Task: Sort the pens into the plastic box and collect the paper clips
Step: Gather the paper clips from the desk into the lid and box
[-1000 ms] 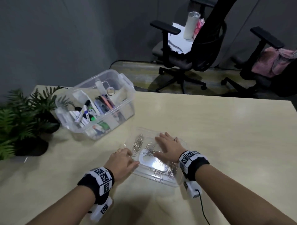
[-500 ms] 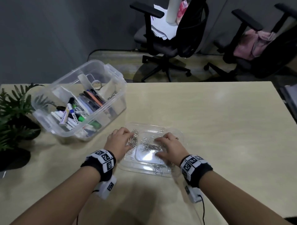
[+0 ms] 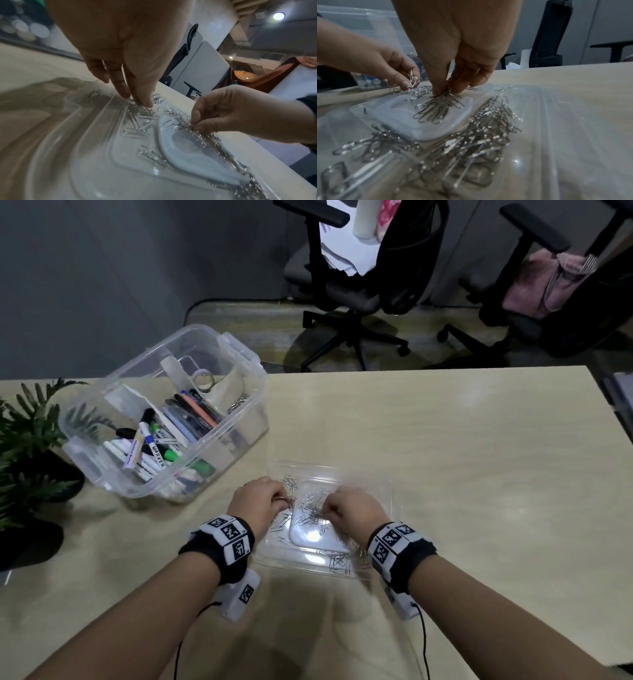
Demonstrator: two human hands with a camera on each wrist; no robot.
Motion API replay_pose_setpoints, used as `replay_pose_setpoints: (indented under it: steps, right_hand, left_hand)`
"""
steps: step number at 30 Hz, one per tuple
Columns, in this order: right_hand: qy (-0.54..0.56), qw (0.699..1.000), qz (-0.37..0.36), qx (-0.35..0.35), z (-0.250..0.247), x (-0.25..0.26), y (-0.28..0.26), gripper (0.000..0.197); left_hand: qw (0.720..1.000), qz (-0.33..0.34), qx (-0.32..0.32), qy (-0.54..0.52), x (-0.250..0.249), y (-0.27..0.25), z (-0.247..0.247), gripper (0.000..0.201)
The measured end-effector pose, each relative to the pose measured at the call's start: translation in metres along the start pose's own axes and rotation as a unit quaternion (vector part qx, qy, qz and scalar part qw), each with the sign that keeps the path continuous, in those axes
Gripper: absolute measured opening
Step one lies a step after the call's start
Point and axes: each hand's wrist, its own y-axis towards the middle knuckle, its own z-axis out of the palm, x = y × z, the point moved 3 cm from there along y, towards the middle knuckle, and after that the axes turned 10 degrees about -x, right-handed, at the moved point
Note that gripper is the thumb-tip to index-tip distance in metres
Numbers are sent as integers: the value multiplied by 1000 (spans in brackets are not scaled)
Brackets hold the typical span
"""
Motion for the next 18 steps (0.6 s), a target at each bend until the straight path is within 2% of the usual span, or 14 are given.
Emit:
replay_pose_setpoints:
  steps: [5, 9, 13, 18]
  right_hand:
    - [-13, 1000, 4, 0, -6, 5, 1, 21]
    - [-33, 999, -24, 18, -7, 7, 2, 20]
    - [-49, 997, -47, 32, -6, 6, 4, 22]
    - [-74, 994, -75, 37, 2, 13, 2, 24]
  left_hand:
    - [996, -54, 6, -68, -7, -3, -9, 7]
    - [993, -66, -6, -95, -15, -8, -21, 7]
    - [989, -62, -33, -129, -29, -10, -33, 6]
    - [985, -14, -96, -142, -53, -5, -58, 7]
